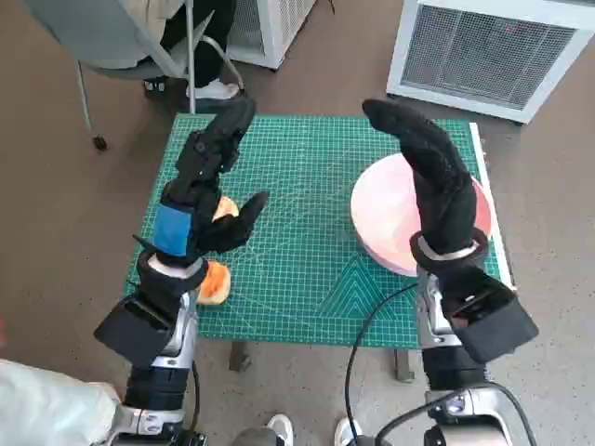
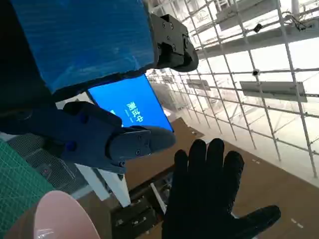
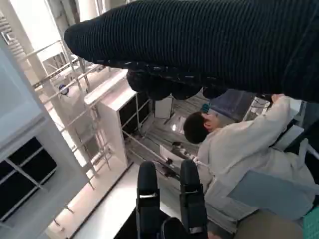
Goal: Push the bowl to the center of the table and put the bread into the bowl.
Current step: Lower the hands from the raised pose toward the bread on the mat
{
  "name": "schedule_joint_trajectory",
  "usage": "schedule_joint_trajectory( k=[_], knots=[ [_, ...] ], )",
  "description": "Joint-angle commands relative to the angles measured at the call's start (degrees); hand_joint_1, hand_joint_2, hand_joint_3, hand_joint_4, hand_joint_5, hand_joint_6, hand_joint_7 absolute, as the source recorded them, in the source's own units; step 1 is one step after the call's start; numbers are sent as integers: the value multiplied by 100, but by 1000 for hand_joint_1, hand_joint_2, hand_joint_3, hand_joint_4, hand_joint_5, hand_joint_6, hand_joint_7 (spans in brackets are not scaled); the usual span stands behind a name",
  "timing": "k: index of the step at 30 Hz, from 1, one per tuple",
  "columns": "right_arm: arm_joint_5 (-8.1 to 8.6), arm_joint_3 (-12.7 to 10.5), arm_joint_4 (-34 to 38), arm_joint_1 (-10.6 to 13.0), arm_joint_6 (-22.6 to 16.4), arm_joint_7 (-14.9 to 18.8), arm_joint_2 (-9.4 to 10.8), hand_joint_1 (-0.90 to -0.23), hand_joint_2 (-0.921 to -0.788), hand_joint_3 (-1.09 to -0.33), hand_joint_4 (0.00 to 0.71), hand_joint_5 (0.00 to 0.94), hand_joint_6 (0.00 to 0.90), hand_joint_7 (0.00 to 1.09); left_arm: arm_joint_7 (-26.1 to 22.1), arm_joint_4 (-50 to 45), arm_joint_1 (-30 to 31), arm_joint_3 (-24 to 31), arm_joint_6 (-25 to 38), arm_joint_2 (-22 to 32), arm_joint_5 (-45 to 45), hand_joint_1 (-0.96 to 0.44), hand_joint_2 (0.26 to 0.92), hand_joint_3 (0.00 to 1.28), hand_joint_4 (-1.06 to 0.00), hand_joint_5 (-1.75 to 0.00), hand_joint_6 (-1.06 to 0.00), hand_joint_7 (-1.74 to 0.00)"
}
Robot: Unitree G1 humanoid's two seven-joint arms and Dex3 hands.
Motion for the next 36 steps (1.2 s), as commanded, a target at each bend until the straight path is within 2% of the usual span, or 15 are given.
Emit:
schedule_joint_trajectory(
  k=[1, 16, 24, 28, 32, 34, 36],
  knots=[
    [-84, 27, 58, 65, -1, 4, -2, -563, -921, -878, 218, 248, -1, 757, -25, 31, -117, 40, -59, 36, -46, -420, 921, 447, -284, 0, -203, -333],
    [-184, 20, 73, 86, 26, -40, -5, -562, -921, -893, 212, 251, -1, 731, -50, 149, -169, 78, -124, 44, -37, -422, 921, 446, -285, 0, -211, -318],
    [-135, -26, 132, 76, 38, -16, -64, -564, -921, -894, 210, 253, -1, 726, -38, 135, -179, 57, -117, 30, -6, -420, 921, 447, -286, -1, -215, -311],
    [-30, -136, 259, 40, -10, 22, -186, -567, -921, -889, 211, 255, -1, 727, -33, 172, -198, 57, -139, 29, 11, -419, 921, 448, -286, -1, -216, -309],
    [67, -383, 625, -49, -161, 4, -416, -562, -921, -877, 217, 253, -1, 729, -39, 215, -218, 69, -161, 40, 2, -419, 921, 448, -287, -1, -217, -307],
    [49, -523, 830, -101, -254, -74, -520, -557, -921, -875, 219, 251, -1, 730, -36, 237, -223, 73, -179, 39, 5, -419, 921, 448, -287, -1, -217, -306],
    [-46, -694, 1071, -167, -355, -258, -633, -554, -921, -876, 223, 250, -1, 732, -47, 263, -214, 82, -210, 44, -11, -421, 921, 447, -287, -1, -219, -304]
  ],
)
